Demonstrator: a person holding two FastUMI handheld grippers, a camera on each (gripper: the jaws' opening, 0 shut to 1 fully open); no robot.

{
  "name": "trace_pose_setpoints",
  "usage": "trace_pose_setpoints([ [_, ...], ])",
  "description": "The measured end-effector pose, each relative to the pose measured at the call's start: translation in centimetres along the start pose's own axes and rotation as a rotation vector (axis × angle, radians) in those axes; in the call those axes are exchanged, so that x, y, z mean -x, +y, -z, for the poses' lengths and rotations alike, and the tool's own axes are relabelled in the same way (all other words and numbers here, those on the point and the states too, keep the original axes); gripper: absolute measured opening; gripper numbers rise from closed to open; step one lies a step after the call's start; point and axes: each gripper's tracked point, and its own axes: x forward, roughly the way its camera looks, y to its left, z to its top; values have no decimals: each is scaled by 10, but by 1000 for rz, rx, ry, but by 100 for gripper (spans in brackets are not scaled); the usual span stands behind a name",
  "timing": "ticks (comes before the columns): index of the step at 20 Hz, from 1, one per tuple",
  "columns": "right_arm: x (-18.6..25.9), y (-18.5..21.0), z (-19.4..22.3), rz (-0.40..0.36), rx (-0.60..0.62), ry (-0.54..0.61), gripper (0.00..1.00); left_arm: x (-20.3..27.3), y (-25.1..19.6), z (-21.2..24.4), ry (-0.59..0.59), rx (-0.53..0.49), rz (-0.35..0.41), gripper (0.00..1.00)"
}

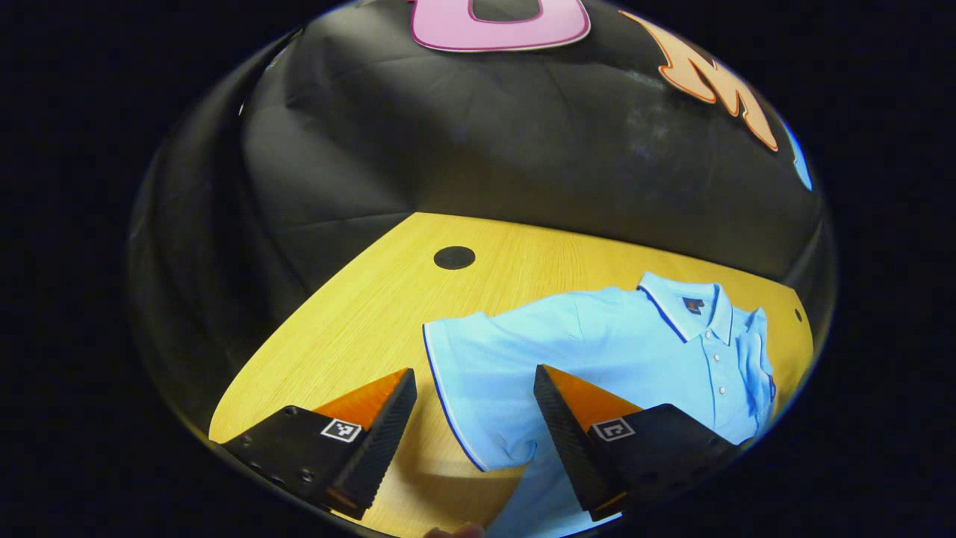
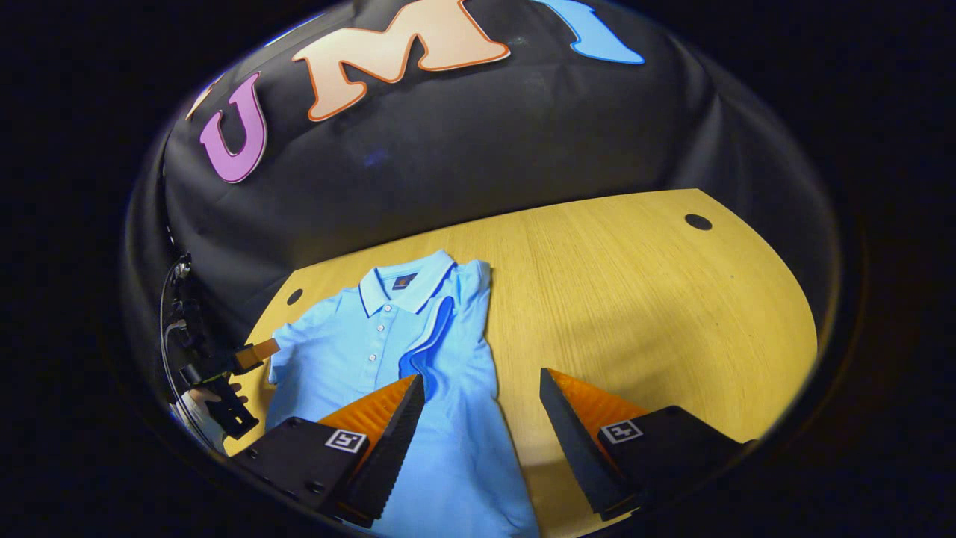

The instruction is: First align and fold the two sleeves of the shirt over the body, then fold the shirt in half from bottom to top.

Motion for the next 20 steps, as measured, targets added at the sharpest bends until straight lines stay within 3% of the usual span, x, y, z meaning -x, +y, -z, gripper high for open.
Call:
trace_pose_setpoints([
  [6, 10, -18, 2, 31, 27, -13, 97, -12, 1, 10, 20, -6, -29, 95],
  [9, 13, -23, 6, 38, 50, -8, 98, -11, -10, 10, 22, 15, 14, 94],
  [10, 13, -24, 7, 37, 52, -8, 98, -14, -11, 11, 23, 18, 22, 80],
  [11, 14, -24, 7, 36, 49, -9, 97, -13, -17, 11, 23, 20, 38, 72],
  [12, 14, -24, 7, 34, 42, -12, 97, -12, -20, 9, 20, 22, 43, 52],
  [13, 16, -24, 6, 32, 32, -15, 97, -16, -24, 8, 16, 25, 62, 43],
  [15, 20, -27, 7, 31, 22, -26, 93, -16, -31, 4, 9, 11, 81, 15],
  [16, 22, -30, 8, 37, 27, -29, 98, -18, -31, 3, 7, 0, 71, 0],
  [20, 36, -42, 4, 45, 30, -52, 98, -5, -60, -14, -9, -26, 123, 0],
])
